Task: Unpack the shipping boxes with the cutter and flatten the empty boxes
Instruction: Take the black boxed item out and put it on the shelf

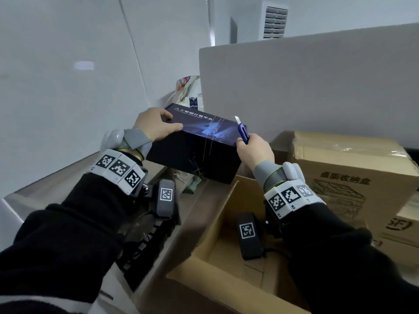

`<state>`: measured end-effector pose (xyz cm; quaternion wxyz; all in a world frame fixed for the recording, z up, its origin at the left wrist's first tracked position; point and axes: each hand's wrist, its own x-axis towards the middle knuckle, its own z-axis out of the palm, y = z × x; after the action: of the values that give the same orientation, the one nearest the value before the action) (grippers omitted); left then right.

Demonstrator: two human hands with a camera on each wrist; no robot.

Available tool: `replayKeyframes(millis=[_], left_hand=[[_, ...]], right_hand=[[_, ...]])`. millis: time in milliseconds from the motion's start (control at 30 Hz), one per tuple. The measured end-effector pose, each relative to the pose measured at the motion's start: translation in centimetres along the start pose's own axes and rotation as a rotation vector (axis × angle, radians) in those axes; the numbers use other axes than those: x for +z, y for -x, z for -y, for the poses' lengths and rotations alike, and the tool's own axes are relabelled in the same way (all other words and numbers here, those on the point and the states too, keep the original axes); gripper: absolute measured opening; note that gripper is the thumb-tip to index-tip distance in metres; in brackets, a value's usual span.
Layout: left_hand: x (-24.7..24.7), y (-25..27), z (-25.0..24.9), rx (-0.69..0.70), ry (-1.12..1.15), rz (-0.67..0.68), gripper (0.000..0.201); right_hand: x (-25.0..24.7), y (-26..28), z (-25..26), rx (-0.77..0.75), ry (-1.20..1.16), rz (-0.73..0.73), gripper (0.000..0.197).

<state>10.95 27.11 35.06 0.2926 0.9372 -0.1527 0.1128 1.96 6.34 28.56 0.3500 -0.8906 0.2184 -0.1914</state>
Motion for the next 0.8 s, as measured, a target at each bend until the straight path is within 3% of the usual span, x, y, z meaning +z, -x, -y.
replayKeyframes(millis=[267,567,700,800], left_hand=[[-2.2,-9.2,8.1,-0.08,-0.014,0.062,0.046],[-0.3,-16.3,17.4,-0.156,0.05,0.175,0.049],[0.4,-19.2,19.7,-0.146,0.096,0.269,0.073],[0.9,-20.6,19.9,-0.142,-0.076,0.299,0.092]], right_hand=[[7.7,-5.4,6.9,-0.003,-0.025,0.039,0.029],[14.5,-8.9,10.9,-0.016,-0.046,0.061,0.033],[16.1,-11.1,12.5,-0.038,-0.011,0.108,0.033],[16.6,-12.6,12.9,-0.046,0.054,0.129,0.034]])
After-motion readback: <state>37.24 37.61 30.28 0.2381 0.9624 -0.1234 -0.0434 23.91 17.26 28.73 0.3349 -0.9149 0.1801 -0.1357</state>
